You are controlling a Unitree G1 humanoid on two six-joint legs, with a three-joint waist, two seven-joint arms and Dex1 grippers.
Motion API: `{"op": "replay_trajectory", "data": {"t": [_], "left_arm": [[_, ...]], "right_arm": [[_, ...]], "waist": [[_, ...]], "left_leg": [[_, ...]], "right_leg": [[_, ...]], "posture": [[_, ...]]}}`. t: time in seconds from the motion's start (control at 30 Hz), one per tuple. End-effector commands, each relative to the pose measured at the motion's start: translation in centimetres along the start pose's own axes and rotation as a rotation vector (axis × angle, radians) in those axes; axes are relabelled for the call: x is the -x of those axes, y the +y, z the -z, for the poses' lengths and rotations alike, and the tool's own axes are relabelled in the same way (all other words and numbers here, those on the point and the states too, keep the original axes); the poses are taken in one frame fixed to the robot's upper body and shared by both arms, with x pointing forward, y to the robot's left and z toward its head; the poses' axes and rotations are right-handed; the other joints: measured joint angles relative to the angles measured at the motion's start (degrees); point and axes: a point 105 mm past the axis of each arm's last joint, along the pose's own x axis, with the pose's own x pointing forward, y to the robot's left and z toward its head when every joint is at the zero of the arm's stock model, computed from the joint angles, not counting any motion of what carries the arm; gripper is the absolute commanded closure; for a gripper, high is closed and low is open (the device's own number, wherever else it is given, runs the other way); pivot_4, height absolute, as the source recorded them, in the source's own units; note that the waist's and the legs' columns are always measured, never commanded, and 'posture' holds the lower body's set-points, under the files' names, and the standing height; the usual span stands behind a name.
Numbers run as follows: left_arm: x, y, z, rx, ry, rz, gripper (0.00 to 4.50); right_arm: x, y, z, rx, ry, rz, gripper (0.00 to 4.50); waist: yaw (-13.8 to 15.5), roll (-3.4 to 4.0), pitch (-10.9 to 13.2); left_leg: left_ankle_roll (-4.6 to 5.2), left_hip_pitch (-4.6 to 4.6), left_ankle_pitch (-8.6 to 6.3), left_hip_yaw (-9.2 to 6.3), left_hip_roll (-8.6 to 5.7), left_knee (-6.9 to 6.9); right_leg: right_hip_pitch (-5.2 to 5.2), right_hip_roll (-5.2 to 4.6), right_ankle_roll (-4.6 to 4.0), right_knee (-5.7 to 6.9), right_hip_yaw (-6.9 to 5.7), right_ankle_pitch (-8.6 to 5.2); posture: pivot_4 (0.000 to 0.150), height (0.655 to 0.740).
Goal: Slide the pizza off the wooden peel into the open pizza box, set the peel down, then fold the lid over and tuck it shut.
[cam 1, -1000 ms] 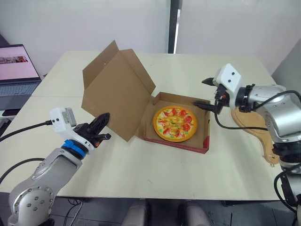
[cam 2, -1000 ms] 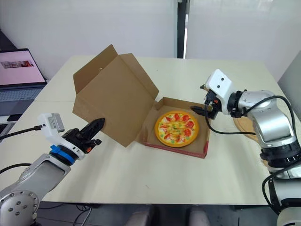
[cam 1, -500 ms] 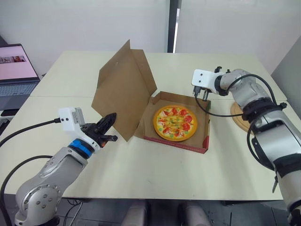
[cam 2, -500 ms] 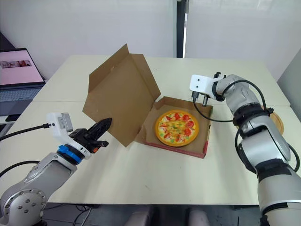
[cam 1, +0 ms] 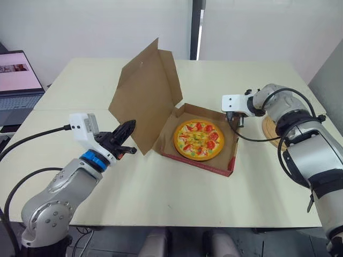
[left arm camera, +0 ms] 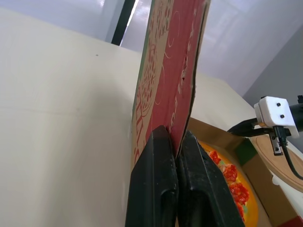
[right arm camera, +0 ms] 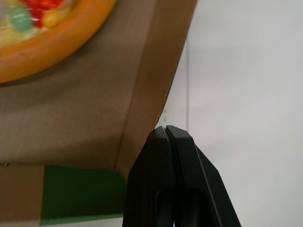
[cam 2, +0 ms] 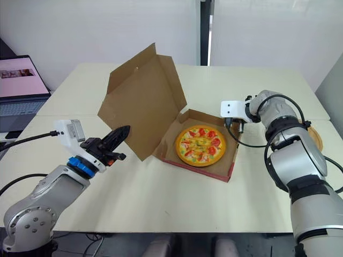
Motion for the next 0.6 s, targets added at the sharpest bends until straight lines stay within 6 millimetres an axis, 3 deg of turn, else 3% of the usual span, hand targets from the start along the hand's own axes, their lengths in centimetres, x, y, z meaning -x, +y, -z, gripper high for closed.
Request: {"op": "replay_trajectory", "data": {"t": [0.03, 0.33, 0.6], "left_arm": [[-1.0, -0.3, -1.2, -0.054, -0.014, 0.072, 4.5], [-4.4, -0.4, -1.9, -0.118, 0.029, 0.228, 4.5], [-7.4, -0.3, -2.2, -0.148, 0.041, 0.314, 4.5]], "right_arm": [[0.9, 0.6, 0.7, 0.037, 0.011, -0.078, 4.48], [2.8, 2.2, 1.3, 0.079, -0.031, -0.236, 4.48], [5.3, 4.5, 3.0, -0.025, -0.097, -0.316, 4.48]], "waist": [[0.06, 0.0, 0.0], [-0.07, -0.01, 0.0], [0.45, -0.03, 0.02]], "left_leg": [[0.0, 0.0, 0.0, -0.02, 0.0, 0.01], [-0.01, -0.02, 0.0, -0.03, -0.01, 0.0], [-0.02, -0.05, 0.0, -0.12, -0.03, 0.02]], "right_leg": [[0.0, 0.0, 0.0, 0.01, -0.02, 0.0], [-0.01, 0.0, 0.0, -0.01, -0.05, 0.0], [0.01, -0.03, 0.0, 0.01, -0.13, 0.0]], "posture": [[0.15, 0.7281], [0.15, 0.7281], [0.15, 0.7281]]}}
